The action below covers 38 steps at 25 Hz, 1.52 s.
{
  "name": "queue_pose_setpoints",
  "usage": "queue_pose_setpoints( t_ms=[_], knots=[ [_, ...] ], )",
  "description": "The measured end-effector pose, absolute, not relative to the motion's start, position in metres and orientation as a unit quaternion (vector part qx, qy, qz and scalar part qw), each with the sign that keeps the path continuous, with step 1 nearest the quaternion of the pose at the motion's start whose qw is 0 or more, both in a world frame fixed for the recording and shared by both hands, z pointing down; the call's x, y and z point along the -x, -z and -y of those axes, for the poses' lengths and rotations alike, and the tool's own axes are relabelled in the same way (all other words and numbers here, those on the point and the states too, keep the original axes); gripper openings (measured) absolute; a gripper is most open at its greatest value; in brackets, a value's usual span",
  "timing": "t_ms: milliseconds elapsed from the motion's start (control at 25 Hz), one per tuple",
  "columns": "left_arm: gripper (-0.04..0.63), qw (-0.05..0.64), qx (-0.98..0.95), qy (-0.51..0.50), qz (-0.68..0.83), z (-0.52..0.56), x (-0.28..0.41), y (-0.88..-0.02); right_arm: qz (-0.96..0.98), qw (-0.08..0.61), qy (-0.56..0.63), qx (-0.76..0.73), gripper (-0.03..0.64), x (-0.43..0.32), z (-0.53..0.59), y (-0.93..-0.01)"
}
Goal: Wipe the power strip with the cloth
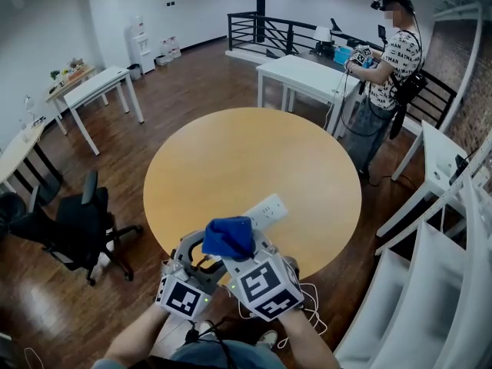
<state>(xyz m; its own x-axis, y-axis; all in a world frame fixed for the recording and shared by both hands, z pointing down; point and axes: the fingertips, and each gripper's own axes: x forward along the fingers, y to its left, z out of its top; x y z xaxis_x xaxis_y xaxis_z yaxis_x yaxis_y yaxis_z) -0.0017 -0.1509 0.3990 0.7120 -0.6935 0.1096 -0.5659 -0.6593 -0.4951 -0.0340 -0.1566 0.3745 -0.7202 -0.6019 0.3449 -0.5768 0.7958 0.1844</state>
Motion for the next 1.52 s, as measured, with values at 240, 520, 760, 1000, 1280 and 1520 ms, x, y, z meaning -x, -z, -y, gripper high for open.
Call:
queue_pose_setpoints(
  t_ms=[240, 520, 760, 1000, 1280, 1520],
  knots=[
    [0.285, 0.112, 0.925, 0.066, -0.356, 0.157, 0.013, -0.391, 0.930, 0.112, 0.053, -0.345, 0.054, 0.016, 0.157, -0.344],
    [0.285, -0.058, 0.930, -0.082, -0.353, 0.181, 0.047, -0.373, 0.929, 0.064, 0.084, -0.354, 0.054, -0.001, 0.150, -0.324],
    [0.285, -0.093, 0.941, -0.122, -0.301, 0.172, 0.040, -0.361, 0.937, 0.059, 0.104, -0.327, 0.054, 0.010, 0.143, -0.323],
    [0.284, -0.083, 0.948, -0.120, -0.283, 0.165, 0.045, -0.360, 0.928, 0.063, 0.130, -0.343, 0.054, -0.006, 0.150, -0.314],
    [0.284, -0.079, 0.949, -0.129, -0.278, 0.158, 0.048, -0.361, 0.908, 0.058, 0.132, -0.395, 0.054, -0.046, 0.167, -0.299],
    [0.284, -0.083, 0.945, -0.147, -0.281, 0.159, 0.055, -0.352, 0.871, 0.062, 0.122, -0.472, 0.054, -0.090, 0.192, -0.292]
  ],
)
